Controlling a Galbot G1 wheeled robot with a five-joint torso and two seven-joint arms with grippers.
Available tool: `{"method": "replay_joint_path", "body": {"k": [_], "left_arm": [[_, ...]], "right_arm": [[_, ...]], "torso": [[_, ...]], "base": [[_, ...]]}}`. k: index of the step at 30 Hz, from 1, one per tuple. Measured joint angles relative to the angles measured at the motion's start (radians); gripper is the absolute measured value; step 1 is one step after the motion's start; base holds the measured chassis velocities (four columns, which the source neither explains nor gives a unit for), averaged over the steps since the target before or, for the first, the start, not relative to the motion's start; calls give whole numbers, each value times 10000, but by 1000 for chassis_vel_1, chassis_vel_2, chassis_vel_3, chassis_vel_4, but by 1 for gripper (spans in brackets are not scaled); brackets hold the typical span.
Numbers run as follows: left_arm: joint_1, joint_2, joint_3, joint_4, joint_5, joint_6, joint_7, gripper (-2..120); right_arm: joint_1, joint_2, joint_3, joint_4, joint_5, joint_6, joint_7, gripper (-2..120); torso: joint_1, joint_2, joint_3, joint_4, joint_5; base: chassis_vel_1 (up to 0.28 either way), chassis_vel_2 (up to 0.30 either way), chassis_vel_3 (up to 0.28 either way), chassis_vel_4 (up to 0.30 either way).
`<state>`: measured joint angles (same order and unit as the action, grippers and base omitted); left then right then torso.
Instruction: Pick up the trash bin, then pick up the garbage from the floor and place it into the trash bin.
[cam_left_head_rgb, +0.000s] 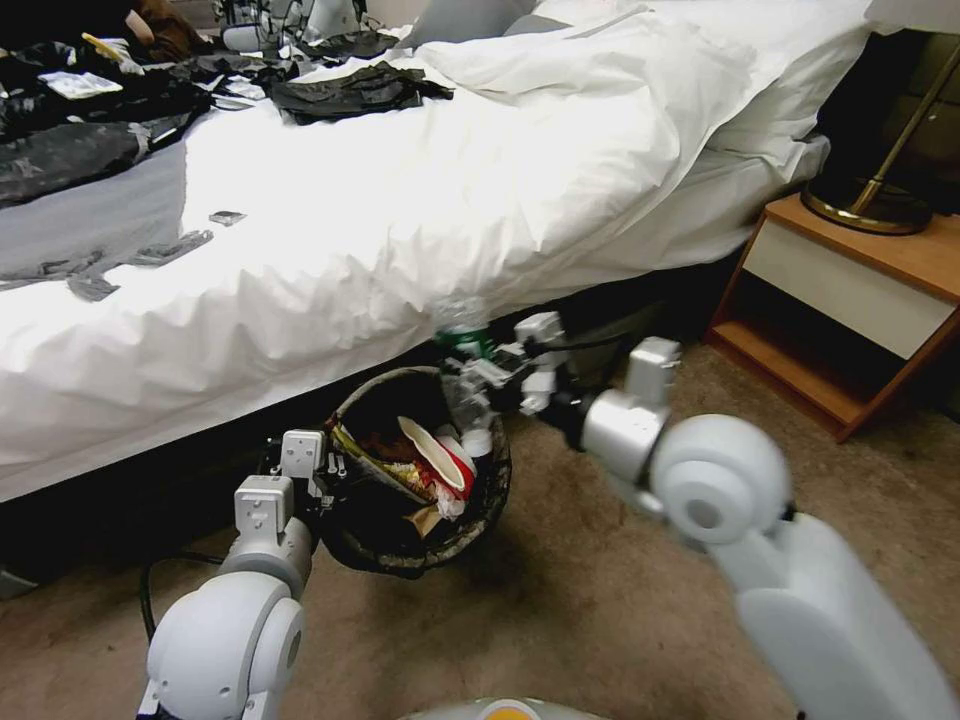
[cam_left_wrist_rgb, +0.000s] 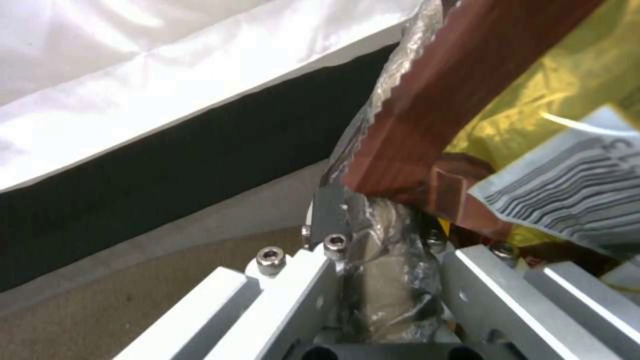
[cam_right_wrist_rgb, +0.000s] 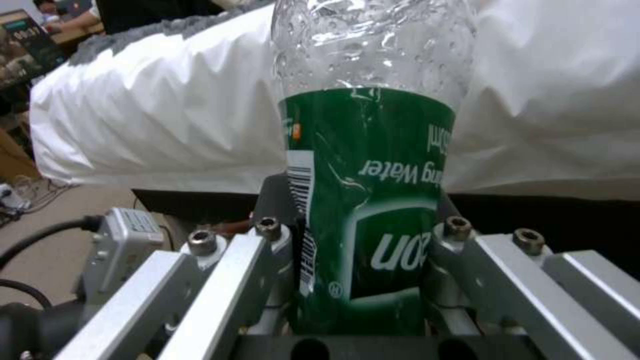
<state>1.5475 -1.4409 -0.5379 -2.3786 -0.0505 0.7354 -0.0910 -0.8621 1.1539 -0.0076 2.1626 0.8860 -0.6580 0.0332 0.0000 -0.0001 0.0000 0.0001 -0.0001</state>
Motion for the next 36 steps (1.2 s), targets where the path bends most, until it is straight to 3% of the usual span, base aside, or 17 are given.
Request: {"method": "replay_joint_path", "body": {"k": [17, 36], "left_arm": [[-17, -19, -13, 100, -7, 0, -12, 0], [-65, -23, -27, 196, -13, 0, -23, 0]], "right_arm": [[277, 262, -1076, -1326, -378, 175, -1, 21], [395, 308, -1043, -1573, -655, 295, -3, 89]], "torso": [[0, 0, 0, -1, 2], [1, 0, 0, -1, 1]], "base": [[0, 0, 0, 0], [0, 0, 0, 0]]}}
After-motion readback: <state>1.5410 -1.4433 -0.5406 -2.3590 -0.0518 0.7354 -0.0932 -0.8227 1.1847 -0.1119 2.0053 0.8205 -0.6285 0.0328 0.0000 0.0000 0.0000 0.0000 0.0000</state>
